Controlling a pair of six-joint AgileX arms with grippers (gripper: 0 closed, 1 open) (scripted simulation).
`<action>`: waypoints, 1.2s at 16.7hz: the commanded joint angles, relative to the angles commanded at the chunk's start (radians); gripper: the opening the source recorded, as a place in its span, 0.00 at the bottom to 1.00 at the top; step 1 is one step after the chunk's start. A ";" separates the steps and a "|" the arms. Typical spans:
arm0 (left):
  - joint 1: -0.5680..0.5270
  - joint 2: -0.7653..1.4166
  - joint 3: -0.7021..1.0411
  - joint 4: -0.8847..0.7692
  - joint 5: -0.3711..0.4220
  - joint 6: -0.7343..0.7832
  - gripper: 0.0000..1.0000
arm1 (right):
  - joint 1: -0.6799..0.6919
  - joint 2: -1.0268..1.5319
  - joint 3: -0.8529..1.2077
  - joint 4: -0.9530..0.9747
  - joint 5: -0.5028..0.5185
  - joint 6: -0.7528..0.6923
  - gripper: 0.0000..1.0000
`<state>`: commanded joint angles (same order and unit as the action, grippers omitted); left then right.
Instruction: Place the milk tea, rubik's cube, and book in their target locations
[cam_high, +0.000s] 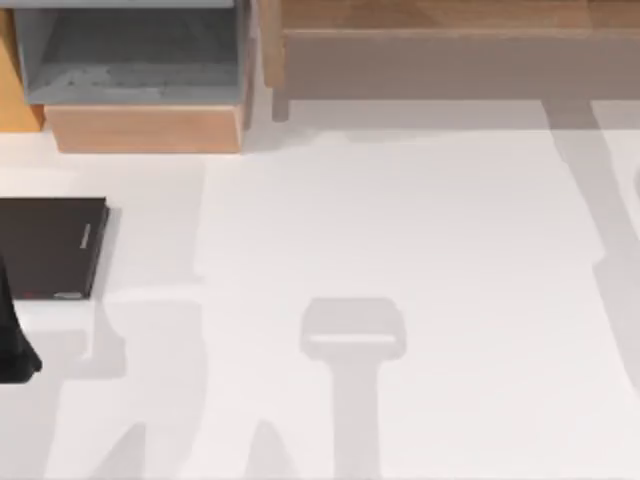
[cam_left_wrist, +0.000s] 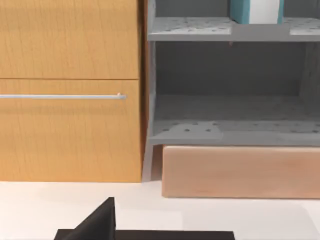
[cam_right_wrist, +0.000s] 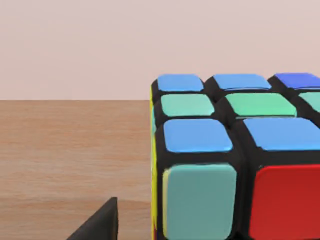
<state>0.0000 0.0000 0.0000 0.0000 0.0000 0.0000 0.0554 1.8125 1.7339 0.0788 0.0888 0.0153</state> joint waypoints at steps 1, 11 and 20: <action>0.000 0.000 0.000 0.000 0.000 0.000 1.00 | 0.002 -0.022 -0.027 0.005 0.000 0.000 1.00; 0.000 0.000 0.000 0.000 0.000 0.000 1.00 | 0.003 -0.120 -0.132 0.016 -0.004 0.000 1.00; 0.000 0.000 0.000 0.000 0.000 0.000 1.00 | -0.016 -0.688 -0.669 -0.016 -0.033 -0.007 1.00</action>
<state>0.0000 0.0000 0.0000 0.0000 0.0000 0.0000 0.0391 1.1249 1.0646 0.0631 0.0555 0.0084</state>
